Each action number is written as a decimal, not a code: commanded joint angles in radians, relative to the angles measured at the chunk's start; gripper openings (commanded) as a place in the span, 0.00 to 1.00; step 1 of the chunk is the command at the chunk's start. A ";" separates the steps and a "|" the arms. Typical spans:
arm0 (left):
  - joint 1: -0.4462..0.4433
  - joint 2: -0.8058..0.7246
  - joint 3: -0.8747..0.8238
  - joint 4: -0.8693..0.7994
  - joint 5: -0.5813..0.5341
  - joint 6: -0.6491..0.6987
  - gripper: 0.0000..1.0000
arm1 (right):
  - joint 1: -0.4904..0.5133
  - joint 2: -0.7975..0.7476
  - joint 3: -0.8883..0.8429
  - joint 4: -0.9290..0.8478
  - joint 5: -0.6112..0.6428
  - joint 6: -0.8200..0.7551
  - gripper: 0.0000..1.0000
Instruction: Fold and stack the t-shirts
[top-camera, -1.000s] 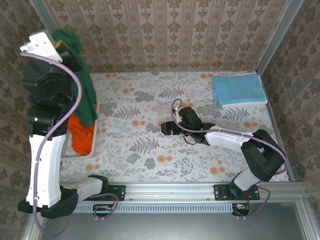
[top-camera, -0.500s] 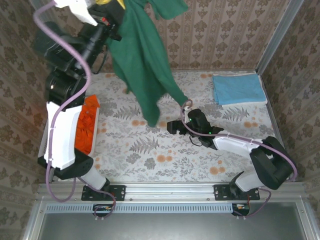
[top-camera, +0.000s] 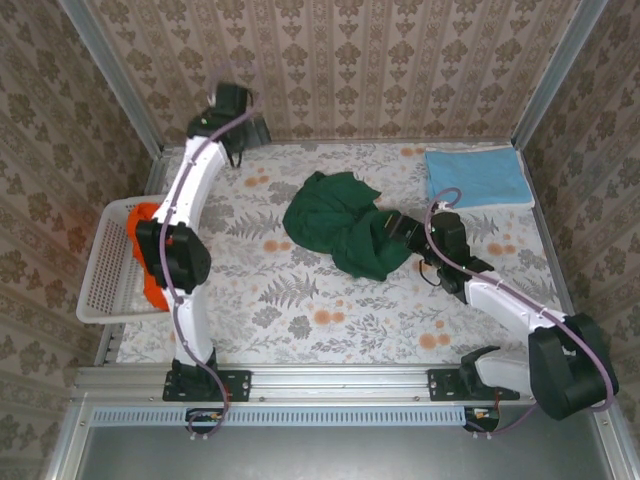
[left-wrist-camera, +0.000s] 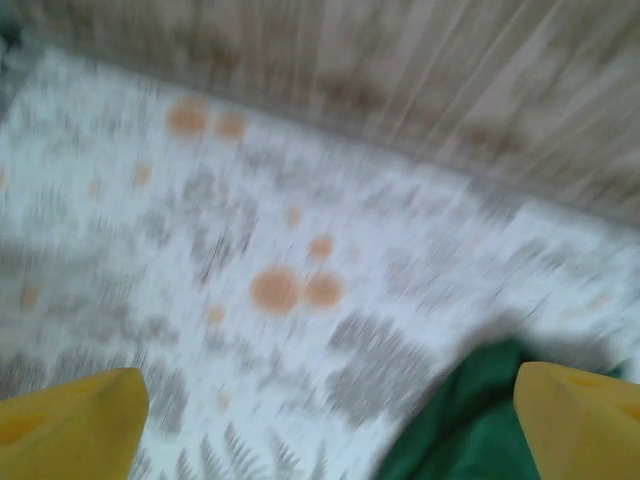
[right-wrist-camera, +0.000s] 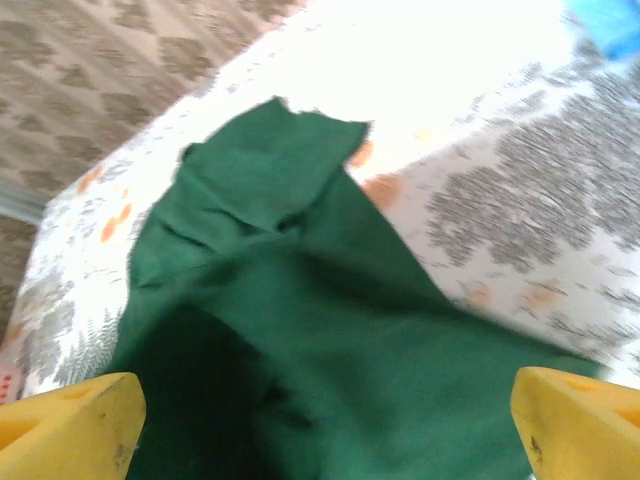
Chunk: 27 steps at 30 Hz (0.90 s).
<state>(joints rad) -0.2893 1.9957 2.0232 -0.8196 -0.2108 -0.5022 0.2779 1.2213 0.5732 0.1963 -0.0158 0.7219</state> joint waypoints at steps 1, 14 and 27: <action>-0.059 -0.292 -0.261 0.152 -0.030 -0.044 0.97 | -0.051 0.057 0.071 -0.159 -0.055 0.083 0.93; -0.239 -0.149 -0.420 0.151 0.414 0.049 0.89 | -0.081 0.221 0.210 -0.328 -0.200 0.049 0.77; -0.421 0.024 -0.359 0.156 0.392 0.053 0.82 | -0.080 0.407 0.283 -0.329 -0.288 0.039 0.57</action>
<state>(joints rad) -0.7101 2.0686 1.7077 -0.6624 0.2081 -0.4633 0.1936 1.5951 0.8227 -0.1318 -0.2401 0.7593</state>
